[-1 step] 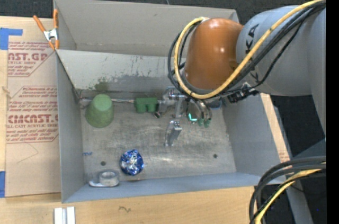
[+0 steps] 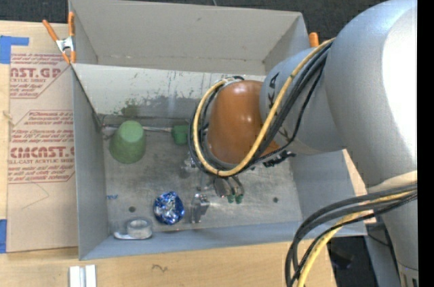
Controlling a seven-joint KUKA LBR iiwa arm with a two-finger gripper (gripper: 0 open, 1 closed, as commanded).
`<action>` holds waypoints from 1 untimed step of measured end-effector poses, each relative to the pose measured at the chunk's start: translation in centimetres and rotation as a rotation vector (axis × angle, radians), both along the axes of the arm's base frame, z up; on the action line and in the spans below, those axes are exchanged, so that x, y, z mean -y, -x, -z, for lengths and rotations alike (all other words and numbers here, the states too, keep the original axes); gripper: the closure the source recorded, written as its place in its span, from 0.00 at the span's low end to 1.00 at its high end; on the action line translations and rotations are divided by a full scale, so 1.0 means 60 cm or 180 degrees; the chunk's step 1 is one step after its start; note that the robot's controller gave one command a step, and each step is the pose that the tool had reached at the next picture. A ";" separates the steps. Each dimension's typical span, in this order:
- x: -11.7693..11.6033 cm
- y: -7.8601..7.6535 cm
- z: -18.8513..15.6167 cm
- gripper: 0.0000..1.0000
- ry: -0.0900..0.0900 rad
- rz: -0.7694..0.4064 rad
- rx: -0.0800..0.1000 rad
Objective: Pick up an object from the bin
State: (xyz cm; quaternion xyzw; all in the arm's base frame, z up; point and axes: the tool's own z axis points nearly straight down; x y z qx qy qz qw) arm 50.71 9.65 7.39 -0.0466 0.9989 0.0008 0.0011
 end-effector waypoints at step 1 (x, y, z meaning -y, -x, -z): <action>-0.120 0.034 -0.003 0.00 -0.0006 -0.0613 0.0036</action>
Offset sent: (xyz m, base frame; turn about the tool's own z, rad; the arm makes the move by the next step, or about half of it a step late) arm -0.0234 0.0696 -0.0001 -0.1894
